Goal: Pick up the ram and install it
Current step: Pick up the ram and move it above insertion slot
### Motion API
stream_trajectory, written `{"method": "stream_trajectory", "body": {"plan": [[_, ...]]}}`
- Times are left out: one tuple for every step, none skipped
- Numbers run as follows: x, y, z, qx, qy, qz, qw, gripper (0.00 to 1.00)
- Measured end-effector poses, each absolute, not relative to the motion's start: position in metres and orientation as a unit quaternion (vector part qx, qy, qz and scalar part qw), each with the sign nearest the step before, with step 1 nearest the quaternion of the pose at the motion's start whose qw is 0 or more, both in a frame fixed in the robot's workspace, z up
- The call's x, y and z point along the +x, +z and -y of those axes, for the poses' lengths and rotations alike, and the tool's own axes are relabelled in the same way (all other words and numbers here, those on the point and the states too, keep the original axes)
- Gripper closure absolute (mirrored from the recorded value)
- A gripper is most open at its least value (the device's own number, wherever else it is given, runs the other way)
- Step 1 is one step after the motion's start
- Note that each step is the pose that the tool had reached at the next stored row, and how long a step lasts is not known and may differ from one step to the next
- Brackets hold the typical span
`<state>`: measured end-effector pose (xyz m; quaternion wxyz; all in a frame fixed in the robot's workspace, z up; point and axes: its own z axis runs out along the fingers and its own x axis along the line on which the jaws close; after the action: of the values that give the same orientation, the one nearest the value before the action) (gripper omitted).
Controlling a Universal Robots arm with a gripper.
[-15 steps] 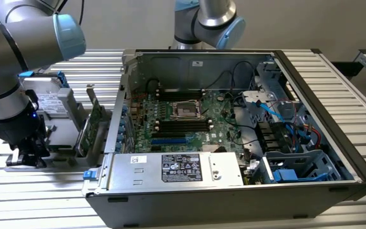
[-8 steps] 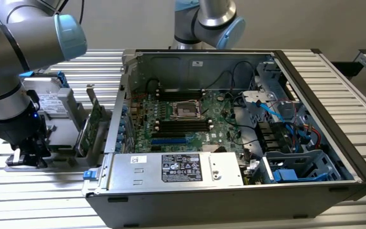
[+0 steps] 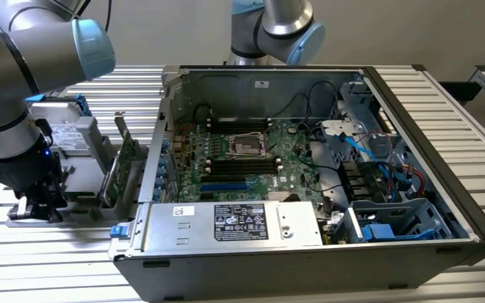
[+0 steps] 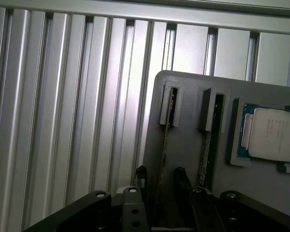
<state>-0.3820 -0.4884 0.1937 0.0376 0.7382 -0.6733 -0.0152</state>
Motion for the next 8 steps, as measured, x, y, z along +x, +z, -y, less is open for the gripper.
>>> {"method": "stream_trajectory", "body": {"plan": [[-0.3820, 0.1937, 0.4884, 0.738, -0.015, 0.673, 0.038, 0.64], [-0.3820, 0.1937, 0.4884, 0.738, -0.015, 0.673, 0.038, 0.65], [-0.3820, 0.1937, 0.4884, 0.738, -0.015, 0.673, 0.038, 0.65], [-0.3820, 0.1937, 0.4884, 0.738, -0.015, 0.673, 0.038, 0.73], [-0.3820, 0.1937, 0.4884, 0.738, -0.015, 0.673, 0.038, 0.73], [-0.3820, 0.1937, 0.4884, 0.738, -0.015, 0.673, 0.038, 0.73], [-0.3820, 0.1937, 0.4884, 0.738, -0.015, 0.673, 0.038, 0.73], [-0.3820, 0.1937, 0.4884, 0.738, -0.015, 0.673, 0.038, 0.73]]}}
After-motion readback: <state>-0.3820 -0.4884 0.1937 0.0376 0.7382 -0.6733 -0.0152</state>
